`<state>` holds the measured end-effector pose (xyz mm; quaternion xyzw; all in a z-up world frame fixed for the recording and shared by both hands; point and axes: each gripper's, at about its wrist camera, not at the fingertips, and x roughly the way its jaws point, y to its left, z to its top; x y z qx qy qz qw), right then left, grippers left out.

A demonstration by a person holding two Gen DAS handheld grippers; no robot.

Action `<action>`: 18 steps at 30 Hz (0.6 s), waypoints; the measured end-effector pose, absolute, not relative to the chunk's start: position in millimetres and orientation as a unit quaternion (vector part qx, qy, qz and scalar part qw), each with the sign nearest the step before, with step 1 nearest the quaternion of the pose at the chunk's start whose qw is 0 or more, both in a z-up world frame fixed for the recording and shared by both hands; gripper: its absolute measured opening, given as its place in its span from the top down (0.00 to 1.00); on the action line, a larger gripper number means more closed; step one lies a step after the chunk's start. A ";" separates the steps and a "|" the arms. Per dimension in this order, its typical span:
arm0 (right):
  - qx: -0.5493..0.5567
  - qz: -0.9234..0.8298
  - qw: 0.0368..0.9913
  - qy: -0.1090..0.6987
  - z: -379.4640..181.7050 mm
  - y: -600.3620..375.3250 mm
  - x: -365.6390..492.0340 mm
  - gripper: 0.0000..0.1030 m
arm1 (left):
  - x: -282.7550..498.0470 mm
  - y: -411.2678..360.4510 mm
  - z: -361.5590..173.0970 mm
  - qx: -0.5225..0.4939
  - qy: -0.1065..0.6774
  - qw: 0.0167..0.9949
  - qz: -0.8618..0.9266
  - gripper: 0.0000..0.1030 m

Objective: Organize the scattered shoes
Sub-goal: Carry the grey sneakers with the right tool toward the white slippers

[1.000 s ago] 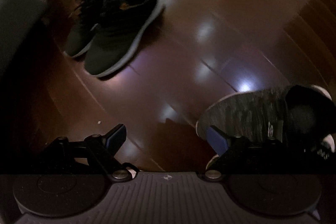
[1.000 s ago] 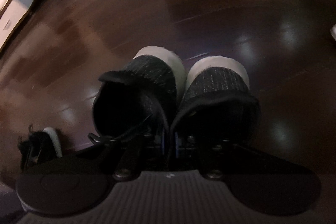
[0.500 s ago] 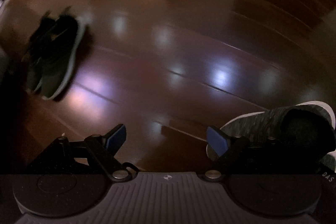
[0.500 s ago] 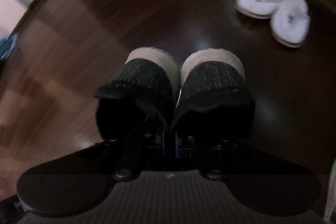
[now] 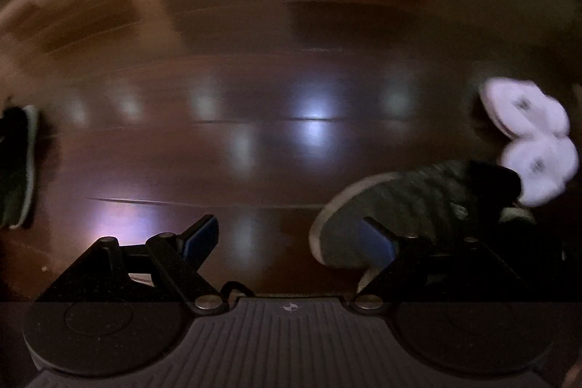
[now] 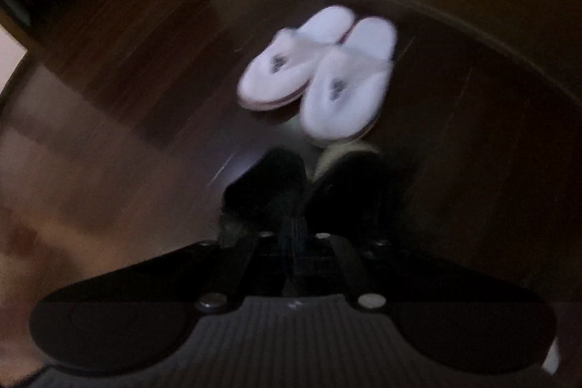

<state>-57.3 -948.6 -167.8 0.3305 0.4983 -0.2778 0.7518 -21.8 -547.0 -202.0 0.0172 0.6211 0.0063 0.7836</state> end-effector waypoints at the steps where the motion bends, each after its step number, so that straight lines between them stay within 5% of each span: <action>1: 0.344 -0.278 0.745 0.500 -171.8 -959.5 -57.8 0.99 | -28.6 -559.7 -203.9 0.028 0.621 0.783 -0.007 0.14; 10: 0.471 -0.229 0.650 0.551 -240.2 -999.4 -36.8 0.86 | -48.8 -573.2 -227.6 0.053 0.655 0.754 -0.007 0.14; 13: 0.461 -0.207 0.666 0.549 -246.2 -1004.0 -14.4 0.49 | -46.1 -559.2 -235.1 0.049 0.660 0.750 0.005 0.14; 18: 0.406 -0.178 0.679 0.585 -261.4 -1009.9 26.8 0.43 | -39.1 -542.1 -242.1 0.033 0.668 0.743 0.019 0.14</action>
